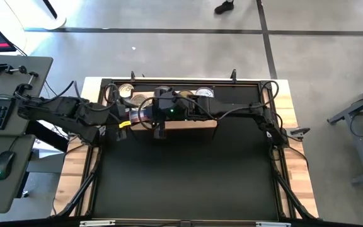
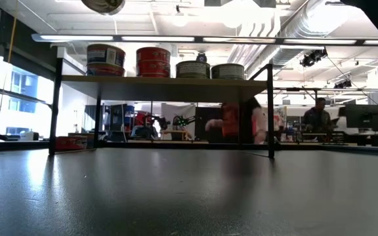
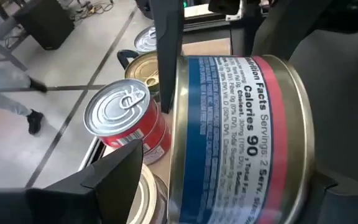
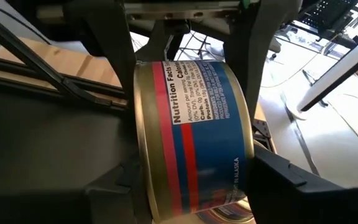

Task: Stack canned seafood by type on shelf
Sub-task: Stack the right blue and red tuna can on top of the blue and red tuna cans on the shelf

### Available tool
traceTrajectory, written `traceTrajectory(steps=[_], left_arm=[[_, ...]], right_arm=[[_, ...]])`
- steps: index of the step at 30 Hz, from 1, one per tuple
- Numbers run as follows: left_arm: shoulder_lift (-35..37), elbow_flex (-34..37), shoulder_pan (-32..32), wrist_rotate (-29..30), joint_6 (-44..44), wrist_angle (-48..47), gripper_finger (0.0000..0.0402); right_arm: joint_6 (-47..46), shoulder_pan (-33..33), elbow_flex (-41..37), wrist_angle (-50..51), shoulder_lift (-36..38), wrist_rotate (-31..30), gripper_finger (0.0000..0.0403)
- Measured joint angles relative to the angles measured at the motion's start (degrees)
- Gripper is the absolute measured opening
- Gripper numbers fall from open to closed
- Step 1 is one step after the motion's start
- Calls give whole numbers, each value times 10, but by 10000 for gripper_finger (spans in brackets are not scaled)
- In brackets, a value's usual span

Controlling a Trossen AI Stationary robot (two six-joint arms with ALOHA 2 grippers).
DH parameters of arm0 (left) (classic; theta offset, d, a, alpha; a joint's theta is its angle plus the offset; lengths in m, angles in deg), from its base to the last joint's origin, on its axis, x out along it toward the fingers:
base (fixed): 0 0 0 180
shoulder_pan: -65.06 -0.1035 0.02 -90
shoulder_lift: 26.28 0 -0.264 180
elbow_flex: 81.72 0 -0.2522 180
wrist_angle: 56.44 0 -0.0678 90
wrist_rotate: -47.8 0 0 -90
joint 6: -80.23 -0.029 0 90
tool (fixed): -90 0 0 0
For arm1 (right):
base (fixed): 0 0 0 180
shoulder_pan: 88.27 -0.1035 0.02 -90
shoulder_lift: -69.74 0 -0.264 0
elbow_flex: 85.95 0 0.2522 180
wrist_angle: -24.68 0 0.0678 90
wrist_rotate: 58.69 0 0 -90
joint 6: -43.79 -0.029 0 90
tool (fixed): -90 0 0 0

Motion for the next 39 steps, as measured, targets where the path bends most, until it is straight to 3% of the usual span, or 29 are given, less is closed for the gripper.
traceTrajectory(steps=[3,7,8,11,15,20,25,30,33,36,39], left_arm=[[-7,0,0,0,-8,4,265],[-9,0,0,0,-15,-4,175],[-8,0,0,1,-16,-5,168],[-3,0,0,5,-11,-13,170],[14,-14,0,58,21,-93,170],[29,-58,0,115,179,-202,170],[62,-60,-7,109,477,-167,170],[116,20,-7,109,705,-125,170],[153,102,-6,89,768,-24,170],[181,178,-7,93,773,116,170],[201,220,-17,129,792,159,170]], right_arm=[[1,0,0,0,0,0,187],[-2,0,0,0,0,-37,195],[-4,-1,0,0,0,-47,198],[-3,-3,0,3,1,-65,208],[-3,1,0,34,16,-117,225],[-29,24,1,94,34,-146,237],[-118,71,1,124,42,-45,238],[-170,114,1,140,42,56,238],[-182,123,0,141,42,96,238],[-181,123,0,148,42,117,238],[-175,121,0,171,43,133,238]])
